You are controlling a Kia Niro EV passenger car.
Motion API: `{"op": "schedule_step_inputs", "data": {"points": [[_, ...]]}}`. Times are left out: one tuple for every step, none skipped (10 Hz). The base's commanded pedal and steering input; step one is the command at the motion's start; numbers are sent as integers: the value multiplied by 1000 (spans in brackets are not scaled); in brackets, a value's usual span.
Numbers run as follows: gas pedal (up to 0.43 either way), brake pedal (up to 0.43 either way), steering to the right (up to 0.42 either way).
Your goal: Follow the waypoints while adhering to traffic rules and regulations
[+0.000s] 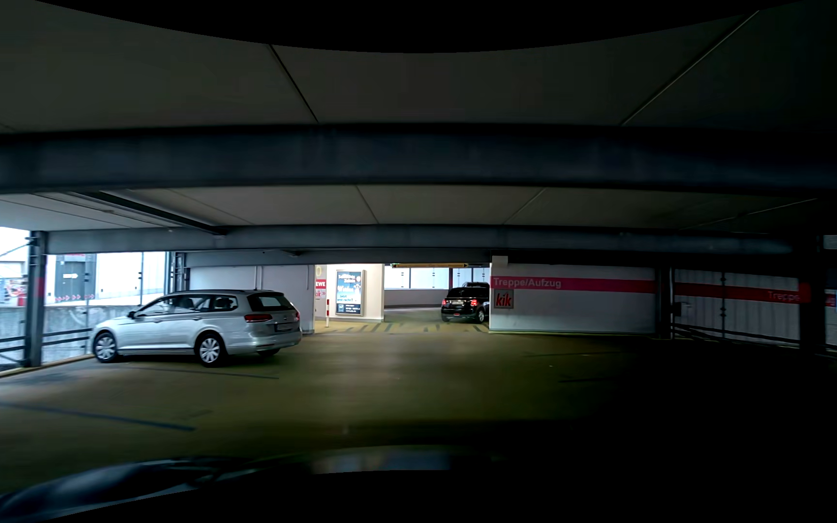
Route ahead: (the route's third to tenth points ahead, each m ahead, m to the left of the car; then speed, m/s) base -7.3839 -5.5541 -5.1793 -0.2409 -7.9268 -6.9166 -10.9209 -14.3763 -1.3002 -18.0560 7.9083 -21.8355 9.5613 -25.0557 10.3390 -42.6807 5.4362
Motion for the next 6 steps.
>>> {"op": "schedule_step_inputs", "data": {"points": [[0,0,0],[0,0,0],[0,6,0],[0,55,0],[0,85,0],[0,122,0]]}}
